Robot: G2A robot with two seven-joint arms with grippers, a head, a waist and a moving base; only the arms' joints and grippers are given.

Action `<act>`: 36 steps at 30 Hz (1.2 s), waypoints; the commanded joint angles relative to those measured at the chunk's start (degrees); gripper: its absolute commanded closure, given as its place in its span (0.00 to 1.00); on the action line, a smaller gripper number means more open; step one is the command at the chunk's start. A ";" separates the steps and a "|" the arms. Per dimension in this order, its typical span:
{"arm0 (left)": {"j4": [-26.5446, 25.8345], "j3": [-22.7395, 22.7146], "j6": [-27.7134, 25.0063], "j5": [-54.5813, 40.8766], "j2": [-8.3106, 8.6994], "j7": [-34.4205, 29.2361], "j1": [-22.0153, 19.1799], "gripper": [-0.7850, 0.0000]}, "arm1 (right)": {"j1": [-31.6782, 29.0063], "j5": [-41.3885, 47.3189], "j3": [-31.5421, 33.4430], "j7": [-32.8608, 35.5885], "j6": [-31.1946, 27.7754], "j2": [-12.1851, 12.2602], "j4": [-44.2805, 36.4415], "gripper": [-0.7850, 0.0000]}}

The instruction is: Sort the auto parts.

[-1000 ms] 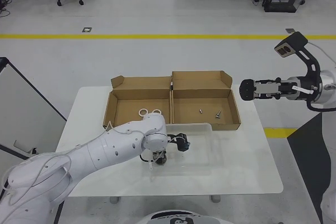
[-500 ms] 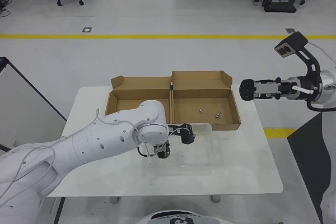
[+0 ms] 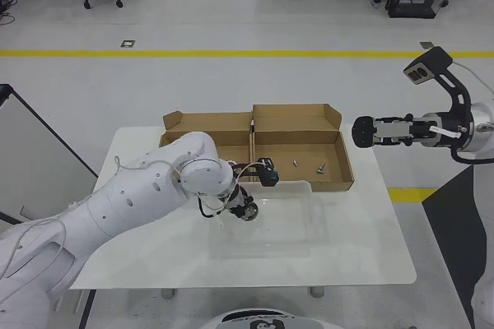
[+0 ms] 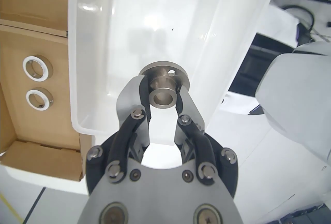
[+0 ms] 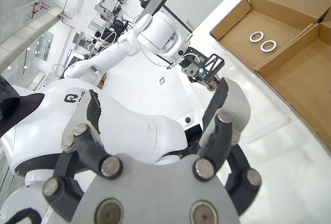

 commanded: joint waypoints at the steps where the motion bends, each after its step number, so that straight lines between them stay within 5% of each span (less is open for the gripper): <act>1: -0.06 -3.77 -1.61 -2.69 1.82 2.73 2.74 1.00 | 0.00 0.00 0.00 0.00 0.00 0.00 0.00 0.00; 11: 0.66 -19.47 -20.96 -22.64 7.92 12.88 15.04 1.00 | 0.00 0.00 0.00 0.00 0.00 0.00 0.00 0.00; 18: -2.36 -23.39 -24.68 -27.29 10.30 14.53 17.91 1.00 | 0.00 0.00 0.00 0.00 0.00 0.00 0.00 0.00; 28: -2.45 -23.23 -24.04 -26.67 10.27 14.96 18.25 1.00 | 0.00 0.00 0.00 0.00 0.00 0.00 0.00 0.00; 36: -1.04 -25.00 -21.42 -28.93 8.98 29.88 19.08 1.00 | 0.00 0.00 0.00 0.00 0.00 0.00 0.00 0.00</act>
